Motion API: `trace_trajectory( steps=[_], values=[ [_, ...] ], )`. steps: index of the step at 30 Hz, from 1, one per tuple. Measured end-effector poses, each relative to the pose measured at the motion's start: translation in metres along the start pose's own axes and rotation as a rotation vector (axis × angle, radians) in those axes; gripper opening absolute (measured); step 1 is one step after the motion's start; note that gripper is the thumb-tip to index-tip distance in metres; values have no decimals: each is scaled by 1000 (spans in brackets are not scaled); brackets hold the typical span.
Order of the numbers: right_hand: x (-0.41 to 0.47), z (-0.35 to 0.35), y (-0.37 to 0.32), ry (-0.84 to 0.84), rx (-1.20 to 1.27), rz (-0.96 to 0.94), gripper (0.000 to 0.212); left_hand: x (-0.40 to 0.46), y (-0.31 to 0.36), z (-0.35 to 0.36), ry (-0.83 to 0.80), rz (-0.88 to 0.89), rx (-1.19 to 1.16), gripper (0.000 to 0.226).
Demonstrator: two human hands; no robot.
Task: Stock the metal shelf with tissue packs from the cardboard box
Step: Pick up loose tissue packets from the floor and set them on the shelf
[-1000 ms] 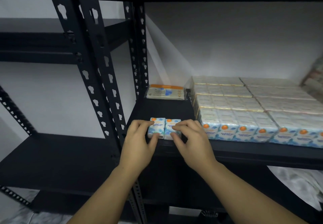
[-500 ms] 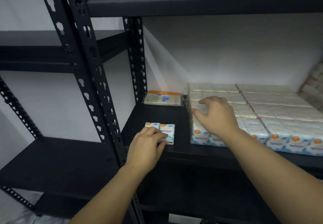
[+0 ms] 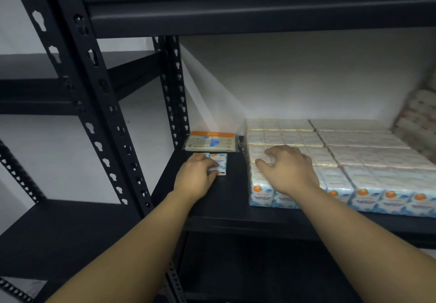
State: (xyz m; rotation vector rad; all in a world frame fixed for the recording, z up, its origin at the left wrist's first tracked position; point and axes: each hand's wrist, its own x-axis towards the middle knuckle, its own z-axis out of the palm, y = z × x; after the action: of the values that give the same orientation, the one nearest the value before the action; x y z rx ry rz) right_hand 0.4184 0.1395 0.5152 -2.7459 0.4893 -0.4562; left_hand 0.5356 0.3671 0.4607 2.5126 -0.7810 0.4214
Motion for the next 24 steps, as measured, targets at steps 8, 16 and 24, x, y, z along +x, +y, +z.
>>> trace_trajectory(
  steps=[8,16,24],
  values=[
    [2,2,1,15,-15,7,53,11,-3,2,-22,-15,16,39],
    [2,2,0,15,-10,17,51,6,-10,4,-34,-24,24,36],
    [1,2,0,22,-12,20,51,7,-8,3,-32,4,53,37]
  ],
)
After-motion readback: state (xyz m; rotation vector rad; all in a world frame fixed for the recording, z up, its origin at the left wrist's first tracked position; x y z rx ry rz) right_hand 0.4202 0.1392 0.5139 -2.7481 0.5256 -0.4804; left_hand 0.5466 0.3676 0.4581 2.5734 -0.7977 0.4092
